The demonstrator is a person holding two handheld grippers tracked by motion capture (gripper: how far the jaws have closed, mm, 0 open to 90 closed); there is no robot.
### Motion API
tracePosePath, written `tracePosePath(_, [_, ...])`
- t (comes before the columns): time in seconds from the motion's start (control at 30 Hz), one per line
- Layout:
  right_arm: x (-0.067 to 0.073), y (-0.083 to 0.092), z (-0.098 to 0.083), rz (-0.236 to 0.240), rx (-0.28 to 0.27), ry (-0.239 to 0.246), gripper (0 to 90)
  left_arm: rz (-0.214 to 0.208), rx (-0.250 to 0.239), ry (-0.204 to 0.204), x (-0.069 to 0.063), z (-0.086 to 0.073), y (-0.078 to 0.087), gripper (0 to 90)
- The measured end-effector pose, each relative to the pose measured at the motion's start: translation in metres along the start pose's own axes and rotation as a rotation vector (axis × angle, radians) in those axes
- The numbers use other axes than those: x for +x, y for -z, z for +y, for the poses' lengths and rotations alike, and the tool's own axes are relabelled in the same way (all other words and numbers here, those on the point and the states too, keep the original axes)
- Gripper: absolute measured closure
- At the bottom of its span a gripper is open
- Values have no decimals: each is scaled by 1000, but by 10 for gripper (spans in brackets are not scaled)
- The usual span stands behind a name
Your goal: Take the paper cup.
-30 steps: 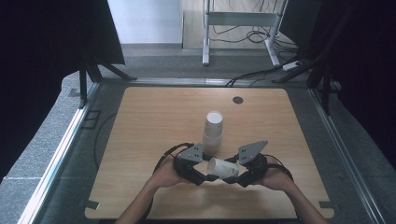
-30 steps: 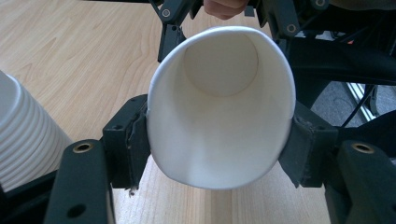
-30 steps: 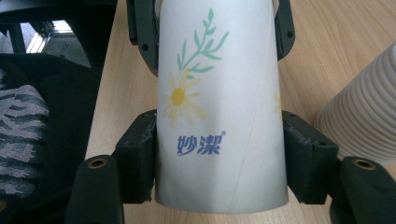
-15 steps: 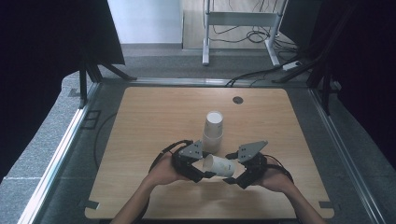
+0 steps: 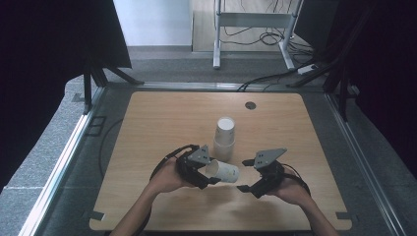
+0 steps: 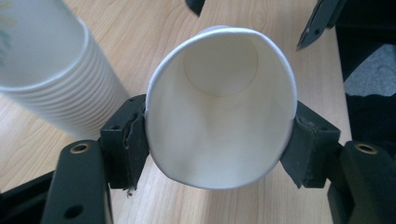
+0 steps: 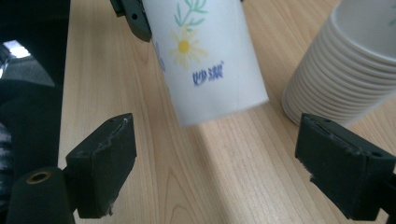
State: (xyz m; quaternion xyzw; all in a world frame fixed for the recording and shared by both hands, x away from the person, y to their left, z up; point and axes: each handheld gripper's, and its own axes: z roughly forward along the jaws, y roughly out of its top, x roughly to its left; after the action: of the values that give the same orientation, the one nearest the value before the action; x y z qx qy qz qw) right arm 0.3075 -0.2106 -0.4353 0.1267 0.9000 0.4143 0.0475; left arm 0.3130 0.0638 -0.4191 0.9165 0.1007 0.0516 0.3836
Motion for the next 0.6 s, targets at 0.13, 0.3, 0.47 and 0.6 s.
tracePosePath(0.13, [-1,2,-3,-14,-9,-26,91,10,16,11,1,0,4,315])
tracePosePath(0.3, [-3,4,-10,-51,-27,-65,38,30,53,22,4,-1,11,315])
tracePosePath(0.47, [-6,7,-18,-90,-37,-106,22,52,94,41,8,-2,18,315])
tracePosePath(0.6, [-7,9,-25,-107,-43,-124,21,69,125,49,10,-2,25,315])
